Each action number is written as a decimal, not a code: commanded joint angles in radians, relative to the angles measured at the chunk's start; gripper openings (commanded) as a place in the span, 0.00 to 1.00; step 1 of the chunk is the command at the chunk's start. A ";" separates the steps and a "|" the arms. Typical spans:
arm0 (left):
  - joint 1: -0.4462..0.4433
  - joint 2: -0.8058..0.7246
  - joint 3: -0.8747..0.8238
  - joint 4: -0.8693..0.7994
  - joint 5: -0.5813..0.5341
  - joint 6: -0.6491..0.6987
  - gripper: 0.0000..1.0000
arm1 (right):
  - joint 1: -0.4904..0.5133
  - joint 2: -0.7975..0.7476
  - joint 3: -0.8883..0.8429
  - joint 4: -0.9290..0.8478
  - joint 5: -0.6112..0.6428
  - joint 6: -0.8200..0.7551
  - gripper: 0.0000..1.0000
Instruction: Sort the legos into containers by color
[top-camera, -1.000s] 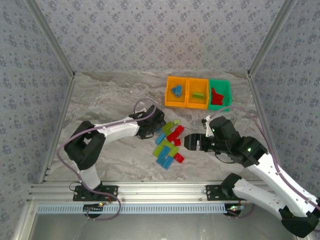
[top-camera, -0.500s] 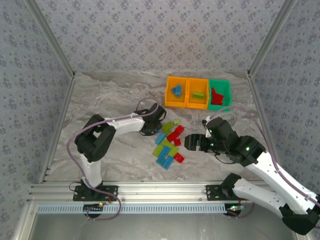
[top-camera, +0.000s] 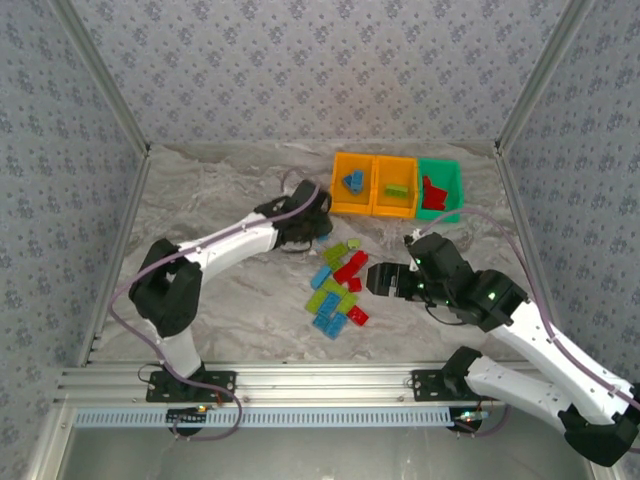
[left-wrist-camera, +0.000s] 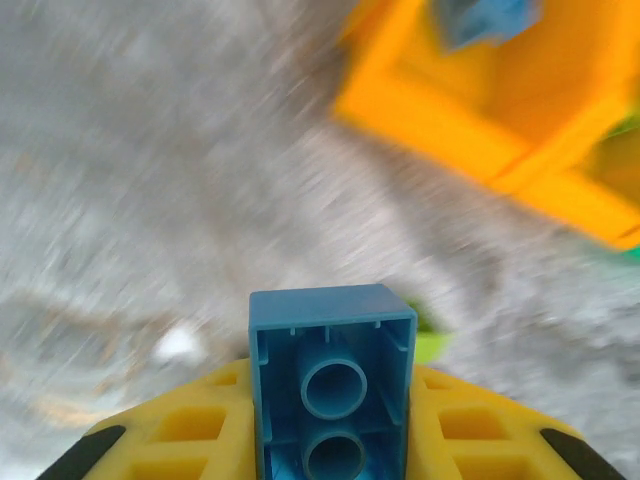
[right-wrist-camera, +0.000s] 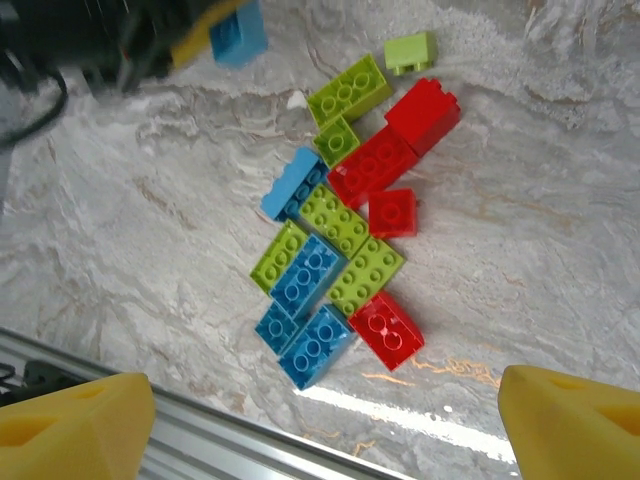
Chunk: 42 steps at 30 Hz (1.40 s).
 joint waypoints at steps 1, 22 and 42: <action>0.009 0.113 0.194 -0.032 -0.095 0.167 0.25 | 0.010 -0.035 -0.007 0.028 0.052 0.053 0.92; 0.047 0.540 0.900 -0.210 -0.107 0.411 0.52 | 0.045 -0.140 -0.048 -0.061 0.135 0.133 0.93; -0.264 -0.776 -0.382 -0.158 0.068 0.855 0.59 | -0.027 0.487 -0.024 0.287 0.101 0.106 0.90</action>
